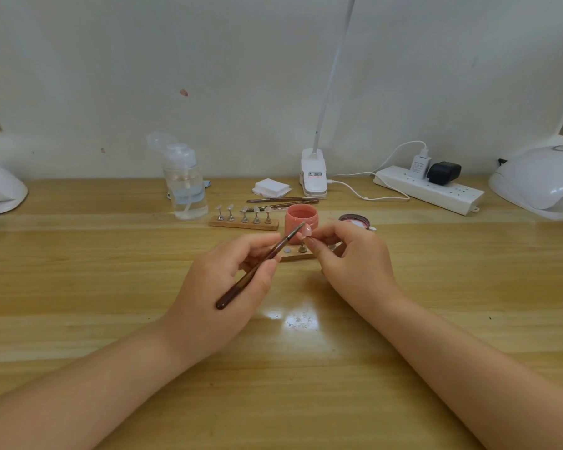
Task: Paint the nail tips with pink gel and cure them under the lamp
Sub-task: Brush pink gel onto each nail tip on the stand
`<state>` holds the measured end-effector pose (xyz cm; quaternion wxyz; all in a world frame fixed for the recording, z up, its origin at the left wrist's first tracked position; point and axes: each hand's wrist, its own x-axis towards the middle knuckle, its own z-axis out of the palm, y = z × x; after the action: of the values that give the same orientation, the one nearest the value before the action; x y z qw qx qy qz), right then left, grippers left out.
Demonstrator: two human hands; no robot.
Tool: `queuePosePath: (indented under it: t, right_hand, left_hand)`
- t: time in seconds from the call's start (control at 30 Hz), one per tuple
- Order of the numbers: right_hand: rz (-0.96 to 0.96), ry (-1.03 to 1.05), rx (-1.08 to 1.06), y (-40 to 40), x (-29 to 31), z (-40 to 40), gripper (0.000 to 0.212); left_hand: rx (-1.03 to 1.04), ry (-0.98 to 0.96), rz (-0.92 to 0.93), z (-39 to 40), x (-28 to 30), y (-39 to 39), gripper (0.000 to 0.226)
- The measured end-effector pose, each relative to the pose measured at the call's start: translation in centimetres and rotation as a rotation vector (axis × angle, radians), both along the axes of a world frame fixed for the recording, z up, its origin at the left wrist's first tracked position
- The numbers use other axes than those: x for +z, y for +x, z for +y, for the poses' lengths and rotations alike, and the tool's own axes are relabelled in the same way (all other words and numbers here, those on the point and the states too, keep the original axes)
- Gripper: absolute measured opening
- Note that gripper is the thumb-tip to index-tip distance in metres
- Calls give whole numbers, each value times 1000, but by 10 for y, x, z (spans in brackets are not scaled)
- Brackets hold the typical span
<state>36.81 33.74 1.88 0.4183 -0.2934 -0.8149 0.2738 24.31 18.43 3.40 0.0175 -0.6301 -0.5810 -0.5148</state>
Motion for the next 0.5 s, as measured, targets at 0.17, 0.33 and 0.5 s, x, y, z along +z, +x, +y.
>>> queuePosePath:
  t: [0.17,0.33,0.5]
  right_hand:
    - [23,-24,11,0,0,0,11]
    - [15,-26,11,-1,1,0,13]
    - [-15,11,-16,0,-1,1,4]
  left_hand:
    - [-7,0,25,-1,-2,-3,26]
    - [8,13,-59,-3,-1,-2,20]
    - [22,-48,-65,0,-3,-3,20]
